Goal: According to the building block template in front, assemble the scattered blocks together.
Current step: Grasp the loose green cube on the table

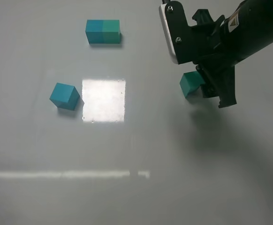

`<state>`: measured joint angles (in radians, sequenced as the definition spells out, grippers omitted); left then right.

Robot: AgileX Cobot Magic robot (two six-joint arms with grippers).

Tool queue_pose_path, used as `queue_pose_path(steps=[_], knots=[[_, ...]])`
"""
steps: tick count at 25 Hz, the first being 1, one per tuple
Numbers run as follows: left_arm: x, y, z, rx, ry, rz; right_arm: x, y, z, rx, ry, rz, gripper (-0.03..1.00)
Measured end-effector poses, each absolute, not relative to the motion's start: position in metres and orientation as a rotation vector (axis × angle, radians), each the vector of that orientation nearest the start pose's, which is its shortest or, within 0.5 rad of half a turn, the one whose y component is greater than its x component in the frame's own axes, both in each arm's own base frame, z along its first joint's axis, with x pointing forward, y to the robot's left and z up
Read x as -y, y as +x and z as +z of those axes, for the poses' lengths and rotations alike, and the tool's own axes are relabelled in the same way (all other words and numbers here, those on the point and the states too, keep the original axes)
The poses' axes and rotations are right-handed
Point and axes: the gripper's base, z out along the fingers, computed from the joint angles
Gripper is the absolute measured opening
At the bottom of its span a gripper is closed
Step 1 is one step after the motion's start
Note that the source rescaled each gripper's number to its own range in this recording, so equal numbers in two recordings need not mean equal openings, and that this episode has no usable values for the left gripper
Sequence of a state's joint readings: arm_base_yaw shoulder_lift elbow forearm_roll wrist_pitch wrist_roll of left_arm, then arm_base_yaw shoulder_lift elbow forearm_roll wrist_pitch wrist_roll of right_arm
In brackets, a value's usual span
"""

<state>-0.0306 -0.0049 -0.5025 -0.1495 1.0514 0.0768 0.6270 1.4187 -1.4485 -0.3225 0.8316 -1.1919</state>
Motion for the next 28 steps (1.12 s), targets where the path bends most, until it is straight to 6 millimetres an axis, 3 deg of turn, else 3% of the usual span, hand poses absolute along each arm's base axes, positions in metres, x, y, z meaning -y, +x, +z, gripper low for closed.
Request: queue_pose_path(steps=[12,15,19,28], knots=[[0.012,-0.006,0.279,-2.019,0.115,-0.149,-0.165,0.277,0.392,-1.354,-1.916,-0.676,0.94],[0.012,-0.006,0.279,-2.019,0.115,-0.149,-0.163,0.282,0.389,-1.372,-1.918,-0.68,0.88],[0.012,-0.006,0.279,-2.019,0.115,-0.149,-0.162,0.283,0.388,-1.376,-1.918,-0.685,0.7],[0.012,-0.006,0.279,-2.019,0.115,-0.149,-0.16,0.285,0.387,-1.386,-1.916,-0.691,0.57]])
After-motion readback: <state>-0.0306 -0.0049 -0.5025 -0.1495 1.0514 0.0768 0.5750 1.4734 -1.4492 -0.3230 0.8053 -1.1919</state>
